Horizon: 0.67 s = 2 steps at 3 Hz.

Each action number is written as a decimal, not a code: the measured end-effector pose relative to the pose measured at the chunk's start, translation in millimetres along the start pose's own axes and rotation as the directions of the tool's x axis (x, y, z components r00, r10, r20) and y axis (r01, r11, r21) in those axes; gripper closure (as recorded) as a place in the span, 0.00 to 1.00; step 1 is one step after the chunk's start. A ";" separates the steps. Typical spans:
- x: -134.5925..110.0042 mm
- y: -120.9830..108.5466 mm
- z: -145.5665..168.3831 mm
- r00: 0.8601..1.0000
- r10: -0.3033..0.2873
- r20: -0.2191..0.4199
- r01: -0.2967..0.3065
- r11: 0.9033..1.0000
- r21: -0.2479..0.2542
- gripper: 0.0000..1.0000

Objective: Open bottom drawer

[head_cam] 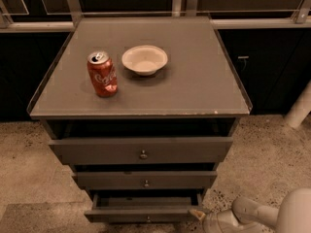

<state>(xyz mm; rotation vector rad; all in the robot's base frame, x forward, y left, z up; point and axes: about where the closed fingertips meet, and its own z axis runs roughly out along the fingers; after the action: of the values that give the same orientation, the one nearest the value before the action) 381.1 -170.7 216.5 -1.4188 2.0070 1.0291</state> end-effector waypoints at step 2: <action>39.7 93.9 -11.0 0.998 0.066 -0.002 -0.066 0.996 -0.062 0.00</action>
Offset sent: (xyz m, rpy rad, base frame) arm -0.1514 -0.0270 0.0140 0.0034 0.1177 -0.0087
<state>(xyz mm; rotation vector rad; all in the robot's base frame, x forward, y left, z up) 279.7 -185.3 222.7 -1.3917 2.0504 1.1290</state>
